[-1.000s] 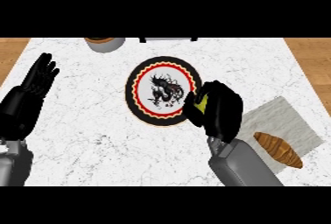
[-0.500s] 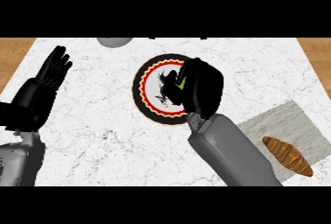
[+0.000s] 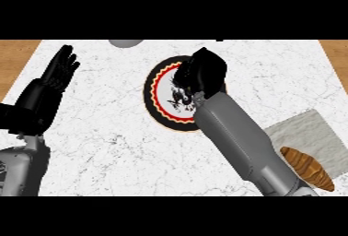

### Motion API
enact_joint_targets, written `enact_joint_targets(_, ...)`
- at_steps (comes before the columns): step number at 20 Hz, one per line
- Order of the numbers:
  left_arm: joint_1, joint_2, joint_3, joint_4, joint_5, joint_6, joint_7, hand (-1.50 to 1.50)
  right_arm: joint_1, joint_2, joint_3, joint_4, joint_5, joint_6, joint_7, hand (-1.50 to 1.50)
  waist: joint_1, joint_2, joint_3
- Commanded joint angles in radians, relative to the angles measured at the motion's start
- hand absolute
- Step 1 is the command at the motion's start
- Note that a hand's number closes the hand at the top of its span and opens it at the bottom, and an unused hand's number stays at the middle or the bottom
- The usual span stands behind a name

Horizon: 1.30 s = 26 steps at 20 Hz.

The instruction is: Pick the pear from the placemat and place it in the plate

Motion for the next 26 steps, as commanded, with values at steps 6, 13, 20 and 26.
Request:
enact_joint_targets(6,-0.028,-0.036,-0.032,0.021,-0.03,0.016,-0.015,0.0,-0.112,0.006,-0.101,0.317,-0.186,-0.24,-0.057,-1.5,0.03,0.012,0.001)
enact_joint_targets(13,-0.034,-0.048,-0.053,0.009,-0.007,-0.018,-0.01,0.0,-0.092,0.006,-0.148,0.385,-0.365,-0.361,-0.302,-1.5,0.067,0.021,0.003)
enact_joint_targets(20,-0.055,-0.029,-0.025,0.031,-0.02,0.0,0.016,0.0,-0.135,0.006,-0.19,0.378,-0.429,-0.561,-0.445,-1.5,0.036,0.013,0.002)
enact_joint_targets(26,-0.042,0.005,0.02,0.058,-0.002,-0.026,-0.032,0.0,-0.052,0.006,-0.209,0.246,-0.586,-0.672,-0.594,-1.5,0.005,0.004,0.002)
